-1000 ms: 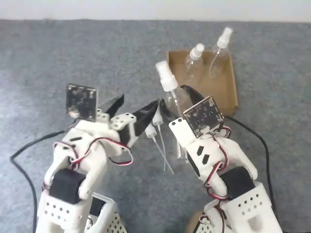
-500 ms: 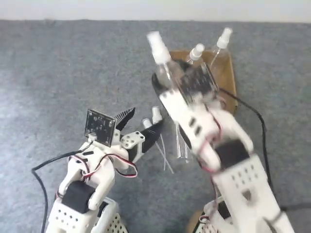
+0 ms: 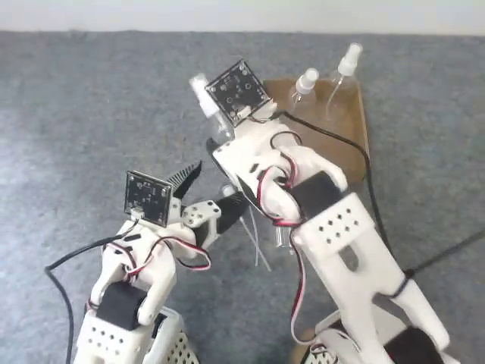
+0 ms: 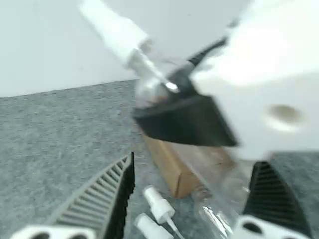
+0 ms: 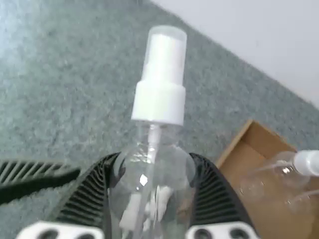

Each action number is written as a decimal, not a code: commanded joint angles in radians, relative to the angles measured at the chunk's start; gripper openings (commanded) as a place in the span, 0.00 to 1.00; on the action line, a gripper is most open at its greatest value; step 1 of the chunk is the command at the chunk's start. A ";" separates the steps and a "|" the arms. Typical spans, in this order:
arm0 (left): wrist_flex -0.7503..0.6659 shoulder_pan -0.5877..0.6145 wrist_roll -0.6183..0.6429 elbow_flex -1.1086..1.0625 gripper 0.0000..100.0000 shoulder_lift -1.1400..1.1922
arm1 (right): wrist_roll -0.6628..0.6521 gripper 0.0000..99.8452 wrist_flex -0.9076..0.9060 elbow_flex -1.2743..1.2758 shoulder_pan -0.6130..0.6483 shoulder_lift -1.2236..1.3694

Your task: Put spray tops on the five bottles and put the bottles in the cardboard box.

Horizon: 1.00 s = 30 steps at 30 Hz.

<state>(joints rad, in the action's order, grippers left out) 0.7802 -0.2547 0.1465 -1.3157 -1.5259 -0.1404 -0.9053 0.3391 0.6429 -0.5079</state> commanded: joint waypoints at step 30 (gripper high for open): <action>-0.149 0.164 0.034 -0.084 0.01 -0.014 | -0.064 0.01 0.374 -0.081 -0.392 0.124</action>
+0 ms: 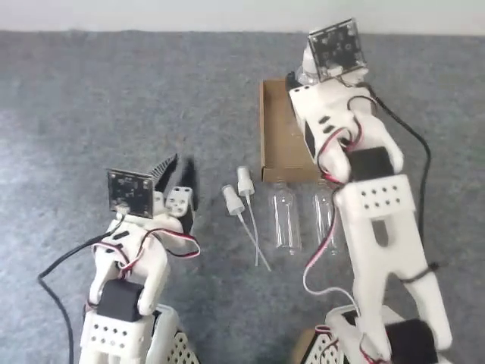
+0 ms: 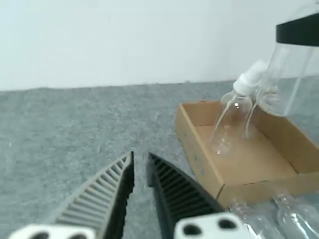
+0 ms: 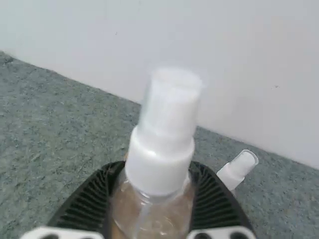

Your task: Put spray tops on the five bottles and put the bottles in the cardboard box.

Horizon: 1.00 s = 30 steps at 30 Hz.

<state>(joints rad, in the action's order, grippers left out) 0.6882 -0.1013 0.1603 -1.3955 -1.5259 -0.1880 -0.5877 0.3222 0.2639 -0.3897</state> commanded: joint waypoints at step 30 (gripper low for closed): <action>-0.089 -0.032 -0.003 -0.025 0.01 -0.014 | 0.087 0.01 0.346 0.127 0.028 0.234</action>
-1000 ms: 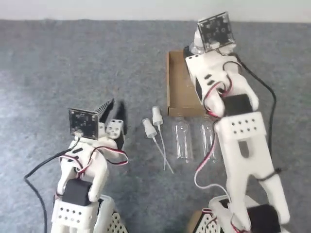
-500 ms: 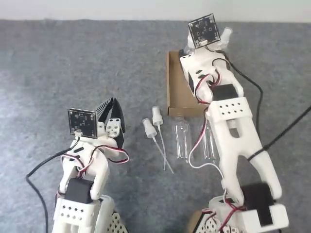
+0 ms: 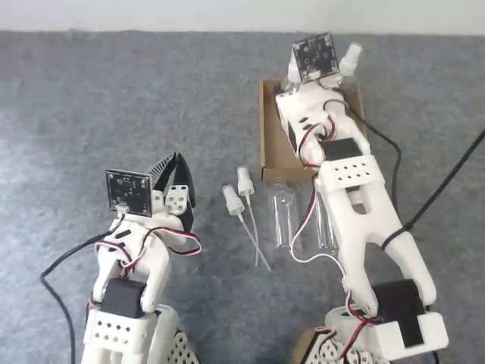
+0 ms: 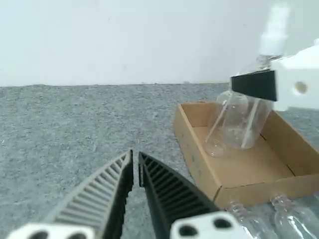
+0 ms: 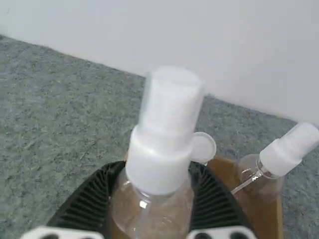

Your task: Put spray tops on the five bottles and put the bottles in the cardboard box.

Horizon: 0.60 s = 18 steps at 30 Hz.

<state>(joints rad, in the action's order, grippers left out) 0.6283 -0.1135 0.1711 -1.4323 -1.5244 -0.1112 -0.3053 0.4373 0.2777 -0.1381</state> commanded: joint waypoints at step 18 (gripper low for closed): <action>-0.032 -0.025 -0.034 0.004 0.01 -0.015 | 0.011 0.01 0.214 0.110 0.048 0.062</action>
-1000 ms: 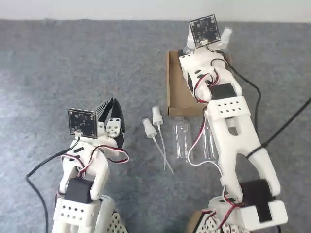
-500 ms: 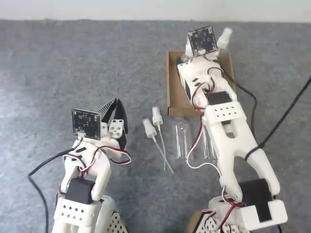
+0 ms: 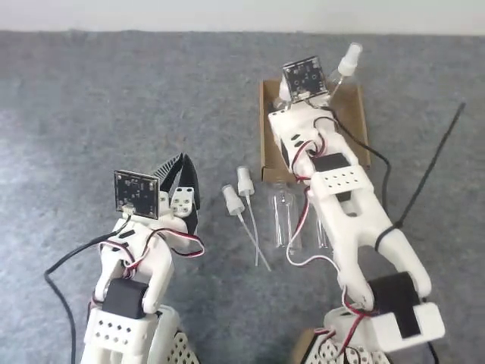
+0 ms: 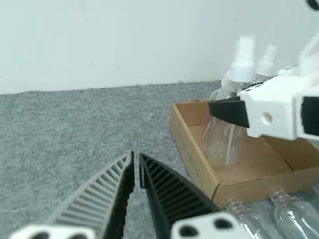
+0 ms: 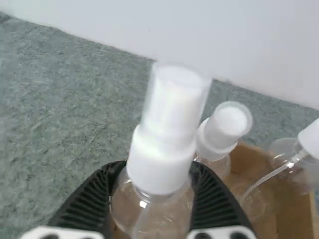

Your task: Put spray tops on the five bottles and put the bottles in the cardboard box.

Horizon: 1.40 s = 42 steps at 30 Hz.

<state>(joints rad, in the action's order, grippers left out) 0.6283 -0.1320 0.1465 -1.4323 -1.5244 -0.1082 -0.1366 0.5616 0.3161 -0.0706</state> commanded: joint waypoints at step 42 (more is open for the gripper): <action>-0.032 -0.008 -0.014 0.004 0.01 -0.017 | 0.009 0.01 0.268 0.160 -0.031 0.067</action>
<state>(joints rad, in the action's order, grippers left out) 0.6283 -0.1320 0.1450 -1.4323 -1.5244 -0.1051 0.0783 0.6920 0.3038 0.0430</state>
